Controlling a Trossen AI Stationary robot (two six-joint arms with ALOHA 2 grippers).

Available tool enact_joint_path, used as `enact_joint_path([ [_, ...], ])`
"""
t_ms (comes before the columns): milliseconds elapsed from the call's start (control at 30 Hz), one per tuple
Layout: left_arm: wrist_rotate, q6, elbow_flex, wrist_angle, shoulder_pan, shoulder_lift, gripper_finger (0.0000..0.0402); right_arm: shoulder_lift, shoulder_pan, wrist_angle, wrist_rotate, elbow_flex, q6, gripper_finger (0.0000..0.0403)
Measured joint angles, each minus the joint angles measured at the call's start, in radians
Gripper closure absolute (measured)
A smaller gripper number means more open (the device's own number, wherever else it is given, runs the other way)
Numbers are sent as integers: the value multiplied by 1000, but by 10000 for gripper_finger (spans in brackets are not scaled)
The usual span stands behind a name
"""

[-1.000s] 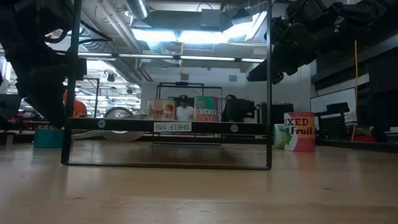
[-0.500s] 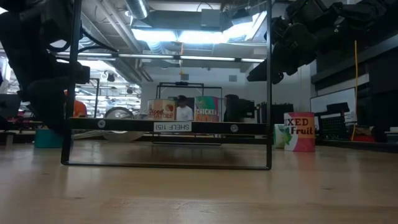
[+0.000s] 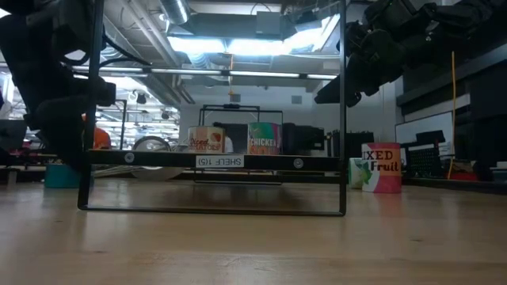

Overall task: Pick and place cans onto a shelf
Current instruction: Put the canned tuna on the shelf

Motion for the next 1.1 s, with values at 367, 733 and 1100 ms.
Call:
enact_joint_path([
  [367,63,274,159,-2,0,1,398,0,0,0,0,0,0,271],
  [733,148,642,401,1,0,1,399,0,0,0,0,0,0,271],
  [1100,268,998,482,203,0,0,399,0,0,0,0,0,0,271],
])
